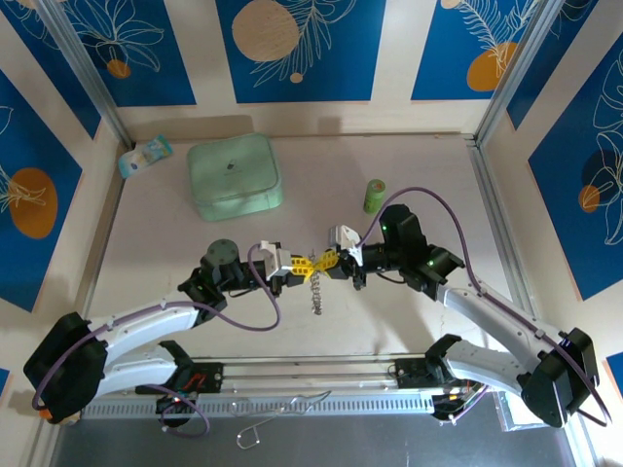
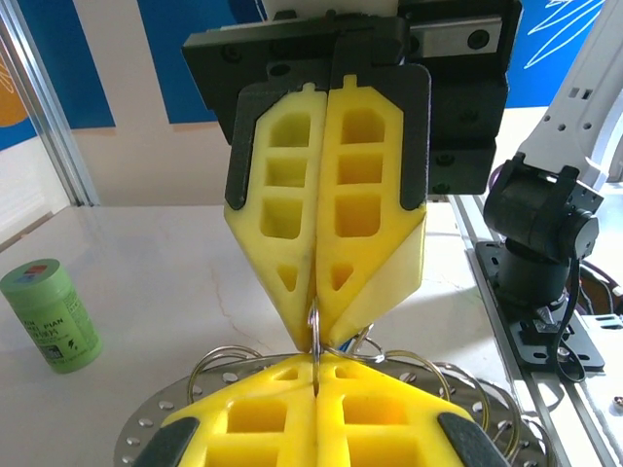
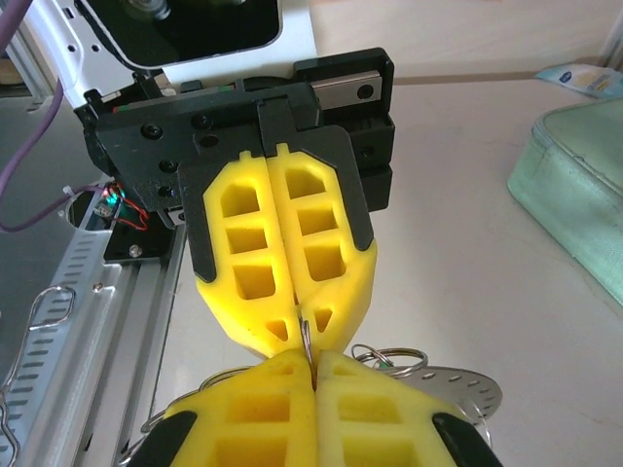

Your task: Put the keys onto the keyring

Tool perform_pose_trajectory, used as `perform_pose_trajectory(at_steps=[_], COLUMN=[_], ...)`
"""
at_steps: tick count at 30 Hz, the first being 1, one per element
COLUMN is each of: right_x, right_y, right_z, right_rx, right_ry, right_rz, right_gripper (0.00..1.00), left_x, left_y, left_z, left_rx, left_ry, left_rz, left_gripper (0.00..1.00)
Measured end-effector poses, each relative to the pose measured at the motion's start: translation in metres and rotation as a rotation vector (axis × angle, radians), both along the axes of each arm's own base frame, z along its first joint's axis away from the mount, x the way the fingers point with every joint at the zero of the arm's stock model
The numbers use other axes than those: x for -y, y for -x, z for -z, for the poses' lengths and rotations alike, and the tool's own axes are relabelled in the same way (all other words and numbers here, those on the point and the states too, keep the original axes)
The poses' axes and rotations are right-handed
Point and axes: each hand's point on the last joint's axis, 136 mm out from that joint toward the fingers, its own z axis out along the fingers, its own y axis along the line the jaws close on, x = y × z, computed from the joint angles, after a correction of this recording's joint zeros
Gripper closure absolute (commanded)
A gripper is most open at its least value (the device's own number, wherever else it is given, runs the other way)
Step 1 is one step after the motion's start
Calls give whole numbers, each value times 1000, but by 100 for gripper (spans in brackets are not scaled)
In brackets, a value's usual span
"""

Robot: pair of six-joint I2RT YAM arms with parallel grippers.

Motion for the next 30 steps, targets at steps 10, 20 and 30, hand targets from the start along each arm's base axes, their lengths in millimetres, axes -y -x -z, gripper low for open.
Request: perform_pose_trajectory(at_steps=[10,20,30], right_x=[4,3,-1], right_y=[-4,3,3], right_z=[-5,10,10], right_rx=[116,168,164], right_ry=[186,358,371], right_rz=[-15,-83,-85], right_gripper=[100,100,73], left_x=[2,0,1], left_y=[-9,-4,2], left_z=[2,16,15], left_rx=[-11,-35,-39], left_ry=[-143,-211,-212], left_rz=[-23,3,34], left_gripper=[81,84,100])
